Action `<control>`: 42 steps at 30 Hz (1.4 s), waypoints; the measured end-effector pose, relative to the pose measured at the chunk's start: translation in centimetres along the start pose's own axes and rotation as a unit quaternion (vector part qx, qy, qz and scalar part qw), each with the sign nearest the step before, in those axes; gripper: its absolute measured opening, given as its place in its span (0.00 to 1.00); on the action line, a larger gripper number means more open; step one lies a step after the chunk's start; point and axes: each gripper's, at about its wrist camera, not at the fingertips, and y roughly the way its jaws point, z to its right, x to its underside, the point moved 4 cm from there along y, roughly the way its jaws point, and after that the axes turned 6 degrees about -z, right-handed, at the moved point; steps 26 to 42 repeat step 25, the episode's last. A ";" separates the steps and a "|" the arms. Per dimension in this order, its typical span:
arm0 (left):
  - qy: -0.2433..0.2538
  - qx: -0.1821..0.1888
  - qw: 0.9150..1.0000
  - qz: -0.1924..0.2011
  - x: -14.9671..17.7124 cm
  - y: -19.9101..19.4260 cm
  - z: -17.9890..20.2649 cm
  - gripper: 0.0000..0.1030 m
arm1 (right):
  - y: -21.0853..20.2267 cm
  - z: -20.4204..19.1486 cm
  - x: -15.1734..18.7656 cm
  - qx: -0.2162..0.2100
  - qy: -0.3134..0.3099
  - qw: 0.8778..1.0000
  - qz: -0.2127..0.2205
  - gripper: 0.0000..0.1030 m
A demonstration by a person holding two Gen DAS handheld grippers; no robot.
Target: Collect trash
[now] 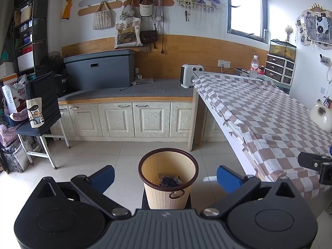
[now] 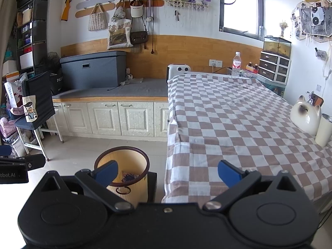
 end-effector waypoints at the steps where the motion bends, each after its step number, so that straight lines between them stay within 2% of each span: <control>1: 0.000 0.000 1.000 0.000 0.0 0.0 0.0 1.00 | 0.0 0.0 0.0 0.000 0.000 1.000 0.000 1.00; 42: 0.000 0.002 1.000 0.000 0.1 -0.2 0.5 1.00 | -0.1 0.0 0.0 0.000 0.001 1.000 -0.001 1.00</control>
